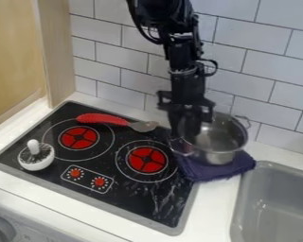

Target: Move the silve pot on top of the blue rag beside the right burner

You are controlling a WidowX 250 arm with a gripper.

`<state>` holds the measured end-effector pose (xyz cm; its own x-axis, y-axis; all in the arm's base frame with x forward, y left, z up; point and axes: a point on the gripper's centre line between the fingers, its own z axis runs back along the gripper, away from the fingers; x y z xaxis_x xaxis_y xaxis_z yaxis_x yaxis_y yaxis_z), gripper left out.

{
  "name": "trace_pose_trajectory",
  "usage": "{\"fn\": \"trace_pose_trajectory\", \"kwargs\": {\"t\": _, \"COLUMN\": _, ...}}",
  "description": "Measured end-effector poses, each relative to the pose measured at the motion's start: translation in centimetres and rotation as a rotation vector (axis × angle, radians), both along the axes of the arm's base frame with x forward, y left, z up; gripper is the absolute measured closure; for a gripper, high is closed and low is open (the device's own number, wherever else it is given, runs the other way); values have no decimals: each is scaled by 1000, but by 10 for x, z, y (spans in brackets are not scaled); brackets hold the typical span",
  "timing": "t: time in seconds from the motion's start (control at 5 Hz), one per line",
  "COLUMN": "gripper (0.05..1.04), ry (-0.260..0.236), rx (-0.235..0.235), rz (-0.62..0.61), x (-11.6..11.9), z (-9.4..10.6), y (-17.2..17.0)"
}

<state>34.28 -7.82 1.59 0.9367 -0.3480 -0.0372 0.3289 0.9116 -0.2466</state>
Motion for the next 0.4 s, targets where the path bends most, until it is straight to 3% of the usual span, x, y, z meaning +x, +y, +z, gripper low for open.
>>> {"fn": "trace_pose_trajectory", "kwargs": {"t": 0.2, "gripper": 277, "ry": -3, "rx": -12, "rz": 0, "x": -10, "z": 5, "y": -1}}
{"fn": "trace_pose_trajectory", "kwargs": {"t": 0.4, "gripper": 68, "ry": -39, "rx": -19, "rz": 9, "x": -15, "z": 21, "y": -1}}
